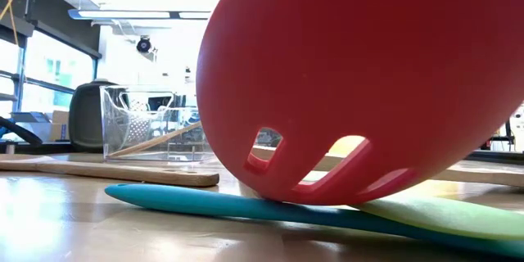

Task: Pick & Place Kitchen Items
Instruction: Put the top blue spatula into the right transparent bin

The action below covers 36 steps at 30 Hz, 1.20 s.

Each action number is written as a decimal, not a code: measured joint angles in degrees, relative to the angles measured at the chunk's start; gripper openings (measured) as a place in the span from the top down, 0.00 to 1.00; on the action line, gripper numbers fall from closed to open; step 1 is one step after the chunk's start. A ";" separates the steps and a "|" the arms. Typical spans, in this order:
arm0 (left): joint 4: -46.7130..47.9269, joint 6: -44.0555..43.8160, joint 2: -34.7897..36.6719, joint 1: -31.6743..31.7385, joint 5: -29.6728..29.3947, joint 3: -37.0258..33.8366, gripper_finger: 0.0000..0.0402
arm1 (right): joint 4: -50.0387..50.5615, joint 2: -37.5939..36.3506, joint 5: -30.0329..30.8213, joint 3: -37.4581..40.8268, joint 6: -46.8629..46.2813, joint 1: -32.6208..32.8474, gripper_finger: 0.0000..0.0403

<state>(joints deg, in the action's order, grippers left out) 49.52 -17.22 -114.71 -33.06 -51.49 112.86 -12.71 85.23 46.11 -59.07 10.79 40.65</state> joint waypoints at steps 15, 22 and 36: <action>-0.02 -0.17 -0.21 0.13 0.59 -0.92 0.83 | 0.44 0.05 -2.70 0.02 -0.24 0.08 0.95; 1.58 -2.76 -0.21 0.13 0.25 -0.92 0.72 | 6.05 0.05 0.40 0.00 -4.48 0.47 0.95; 16.51 -11.09 -0.07 0.08 0.67 -0.92 0.67 | 30.60 -0.39 10.38 0.03 -22.94 2.14 0.95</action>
<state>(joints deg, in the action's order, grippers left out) 66.02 -28.31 -114.78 -32.98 -50.81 111.94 17.89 84.84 56.49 -59.04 -12.15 42.78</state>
